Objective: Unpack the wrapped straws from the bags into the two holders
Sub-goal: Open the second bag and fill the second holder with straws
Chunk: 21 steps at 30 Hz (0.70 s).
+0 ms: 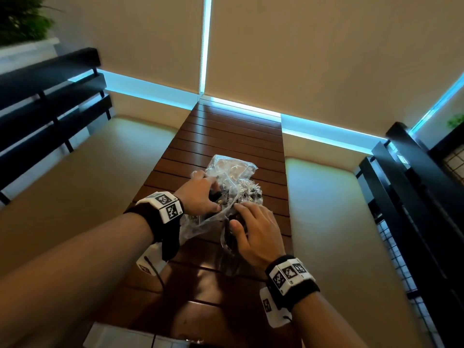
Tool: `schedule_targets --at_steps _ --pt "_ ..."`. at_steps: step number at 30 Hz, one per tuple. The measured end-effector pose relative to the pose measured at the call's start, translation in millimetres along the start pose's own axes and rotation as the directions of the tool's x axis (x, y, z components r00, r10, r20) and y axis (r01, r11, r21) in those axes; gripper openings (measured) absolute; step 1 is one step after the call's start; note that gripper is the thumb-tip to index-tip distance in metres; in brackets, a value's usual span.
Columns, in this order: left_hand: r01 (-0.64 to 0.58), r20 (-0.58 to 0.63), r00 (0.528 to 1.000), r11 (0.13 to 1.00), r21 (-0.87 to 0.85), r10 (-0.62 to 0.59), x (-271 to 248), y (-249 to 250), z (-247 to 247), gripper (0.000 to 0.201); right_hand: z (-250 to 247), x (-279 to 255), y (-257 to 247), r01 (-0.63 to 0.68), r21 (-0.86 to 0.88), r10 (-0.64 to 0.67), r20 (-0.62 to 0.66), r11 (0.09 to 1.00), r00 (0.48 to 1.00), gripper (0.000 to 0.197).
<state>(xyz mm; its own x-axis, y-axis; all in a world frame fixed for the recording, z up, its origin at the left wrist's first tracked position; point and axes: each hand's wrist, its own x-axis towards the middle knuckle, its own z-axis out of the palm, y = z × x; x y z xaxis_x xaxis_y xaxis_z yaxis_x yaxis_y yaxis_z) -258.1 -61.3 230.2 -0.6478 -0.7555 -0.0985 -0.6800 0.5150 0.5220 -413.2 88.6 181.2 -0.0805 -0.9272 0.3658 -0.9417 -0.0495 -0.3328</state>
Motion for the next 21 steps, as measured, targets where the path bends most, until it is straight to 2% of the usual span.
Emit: schedule_targets --at_steps 2,4,7,9,11,13,14,18,21 --pt "-0.009 -0.013 1.0 1.0 -0.011 0.009 1 0 -2 0.039 -3 4 -3 0.023 -0.019 -0.022 0.043 1.0 0.999 0.049" --pt "-0.012 -0.053 0.999 0.999 -0.033 0.01 -1 2 -3 0.04 -1 4 -3 0.027 -0.06 -0.023 0.078 0.998 0.997 0.046" --pt "0.037 -0.173 0.984 0.999 -0.029 -0.041 -5 5 -9 0.055 -6 12 -6 -0.029 -0.006 0.029 -0.073 1.0 0.997 0.037" --pt "0.134 -0.214 0.968 0.991 -0.014 -0.134 -3 4 -17 0.058 -12 29 -14 -0.011 0.024 0.015 -0.155 1.0 0.988 0.027" --pt "0.198 -0.199 0.96 0.98 -0.018 -0.198 1 1 -26 0.039 -20 53 -25 0.013 0.061 -0.009 -0.064 0.998 0.998 0.021" --pt "0.194 -0.196 0.96 0.98 -0.042 -0.198 4 0 -31 0.011 -24 78 -36 0.034 0.031 -0.037 0.108 0.999 0.993 0.019" --pt "0.174 -0.208 0.961 0.983 -0.055 -0.182 4 -1 -33 0.004 -23 89 -41 0.053 -0.007 -0.051 0.185 0.999 0.982 0.02" --pt "0.077 -0.237 0.968 0.996 -0.053 -0.088 0 -5 -35 0.015 -5 114 -53 0.223 -0.201 -0.135 0.378 0.954 0.916 0.025" --pt "0.019 -0.224 0.974 0.999 -0.045 -0.029 -5 -10 -37 0.012 4 122 -57 0.265 -0.314 -0.09 0.477 0.912 0.874 0.03"
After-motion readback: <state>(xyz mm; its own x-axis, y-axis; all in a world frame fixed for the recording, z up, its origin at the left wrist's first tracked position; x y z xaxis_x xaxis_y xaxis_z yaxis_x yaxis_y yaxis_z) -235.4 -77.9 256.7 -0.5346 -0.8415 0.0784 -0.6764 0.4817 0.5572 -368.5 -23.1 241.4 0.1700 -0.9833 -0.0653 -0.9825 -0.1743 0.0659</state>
